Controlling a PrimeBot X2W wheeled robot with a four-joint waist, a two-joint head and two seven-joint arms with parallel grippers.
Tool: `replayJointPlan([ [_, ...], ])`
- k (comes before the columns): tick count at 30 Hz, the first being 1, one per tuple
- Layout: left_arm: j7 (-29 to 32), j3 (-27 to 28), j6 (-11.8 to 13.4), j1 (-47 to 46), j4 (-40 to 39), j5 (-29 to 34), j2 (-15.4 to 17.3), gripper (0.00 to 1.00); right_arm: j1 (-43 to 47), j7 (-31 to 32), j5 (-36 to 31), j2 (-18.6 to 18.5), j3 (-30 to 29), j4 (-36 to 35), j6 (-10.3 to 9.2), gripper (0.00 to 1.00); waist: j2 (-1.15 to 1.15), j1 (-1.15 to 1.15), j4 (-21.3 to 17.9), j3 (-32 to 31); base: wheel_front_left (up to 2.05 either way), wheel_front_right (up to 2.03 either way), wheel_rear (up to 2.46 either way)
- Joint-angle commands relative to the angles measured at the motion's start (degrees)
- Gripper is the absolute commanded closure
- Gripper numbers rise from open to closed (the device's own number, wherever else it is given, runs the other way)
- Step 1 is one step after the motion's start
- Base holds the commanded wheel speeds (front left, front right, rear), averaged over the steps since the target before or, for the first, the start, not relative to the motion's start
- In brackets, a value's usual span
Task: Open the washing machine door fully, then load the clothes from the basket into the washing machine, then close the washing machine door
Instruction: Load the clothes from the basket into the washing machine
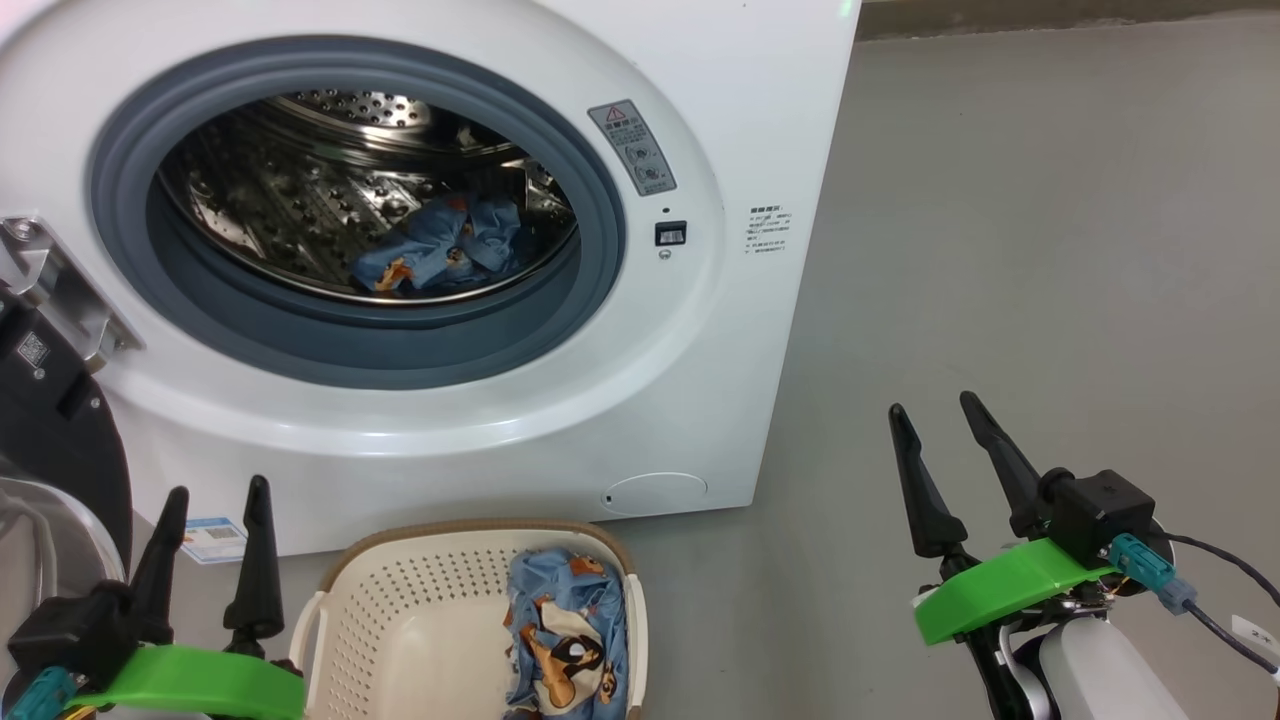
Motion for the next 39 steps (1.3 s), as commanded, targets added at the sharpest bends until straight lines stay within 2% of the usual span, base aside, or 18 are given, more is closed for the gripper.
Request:
replayJointPlan([
  [1,-0.4,2.5,0.1,-1.2,-1.6,0.4,1.6,0.00,-1.0,-0.5,-0.1,-0.2,1.5,-1.1,0.26,0.00,0.00,0.00,0.0,0.0,0.00,0.00,0.00],
  [25,-0.2,2.4,-1.0,-1.9,-1.0,0.1,1.2,0.00,-1.5,-0.5,0.1,-0.3,1.8,-1.0,0.26,0.00,0.00,0.00,-0.8,2.7,0.00,0.00,0.00],
  [32,0.3,1.1,-2.6,-3.0,0.8,-0.4,0.9,0.00,-1.9,-0.5,-0.1,-0.2,1.4,-1.5,0.26,0.00,0.00,0.00,-1.5,5.5,0.00,0.00,0.00],
  [39,1.2,-0.6,-6.0,-6.5,5.5,-1.4,0.8,0.00,-2.6,-0.5,0.3,-0.2,1.3,-2.7,0.26,0.00,0.00,0.00,-2.4,10.3,0.00,0.00,0.00],
])
